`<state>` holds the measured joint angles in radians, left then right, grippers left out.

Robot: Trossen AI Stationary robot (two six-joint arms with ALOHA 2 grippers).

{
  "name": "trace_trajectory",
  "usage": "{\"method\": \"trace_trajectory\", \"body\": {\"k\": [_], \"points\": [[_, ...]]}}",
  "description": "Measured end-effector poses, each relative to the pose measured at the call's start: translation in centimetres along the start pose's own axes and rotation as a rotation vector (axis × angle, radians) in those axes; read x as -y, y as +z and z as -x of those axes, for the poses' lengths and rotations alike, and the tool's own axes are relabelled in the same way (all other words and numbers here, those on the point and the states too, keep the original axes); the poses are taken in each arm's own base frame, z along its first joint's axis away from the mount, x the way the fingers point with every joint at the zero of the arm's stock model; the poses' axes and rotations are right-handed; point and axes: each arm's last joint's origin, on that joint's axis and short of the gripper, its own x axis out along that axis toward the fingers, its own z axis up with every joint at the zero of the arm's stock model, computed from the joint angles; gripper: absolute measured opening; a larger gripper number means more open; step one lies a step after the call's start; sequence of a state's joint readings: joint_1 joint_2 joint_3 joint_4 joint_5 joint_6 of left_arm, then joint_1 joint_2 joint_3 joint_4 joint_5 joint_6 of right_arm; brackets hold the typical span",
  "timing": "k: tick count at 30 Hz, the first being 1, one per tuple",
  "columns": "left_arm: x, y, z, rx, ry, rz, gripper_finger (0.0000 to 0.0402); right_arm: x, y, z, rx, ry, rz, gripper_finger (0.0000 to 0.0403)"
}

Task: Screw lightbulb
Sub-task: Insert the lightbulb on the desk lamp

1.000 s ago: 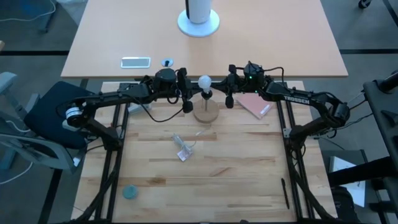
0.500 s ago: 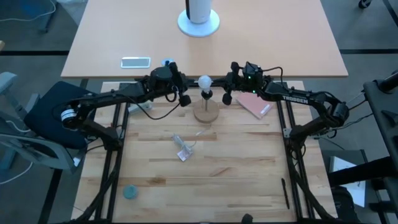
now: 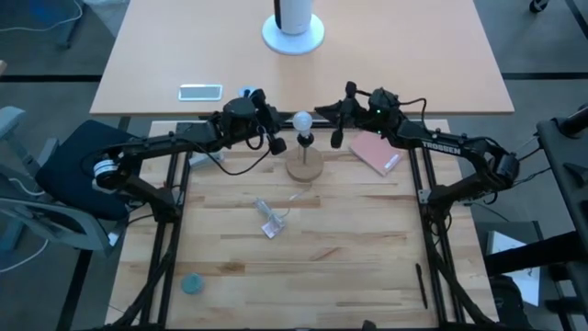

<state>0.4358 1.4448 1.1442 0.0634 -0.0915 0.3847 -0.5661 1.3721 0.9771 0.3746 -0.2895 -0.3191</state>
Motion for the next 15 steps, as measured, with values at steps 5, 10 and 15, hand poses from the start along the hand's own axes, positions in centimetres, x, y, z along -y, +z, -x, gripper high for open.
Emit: {"method": "trace_trajectory", "body": {"k": [5, 10, 15], "points": [[0.06, 0.12, -0.01, 0.021, -0.026, 0.001, 0.0, -0.3, 0.01, -0.12, 0.001, 0.015, 0.0, 0.0002], [0.13, 0.14, 0.0, 0.03, -0.049, 0.001, 0.0, -0.66, 0.15, -0.21, 0.006, 0.029, 0.004, 0.0002], [0.25, 0.2, 0.01, 0.046, -0.085, -0.008, 0.0, -1.04, 0.27, -0.3, 0.01, 0.042, 0.013, 0.0002]]}}
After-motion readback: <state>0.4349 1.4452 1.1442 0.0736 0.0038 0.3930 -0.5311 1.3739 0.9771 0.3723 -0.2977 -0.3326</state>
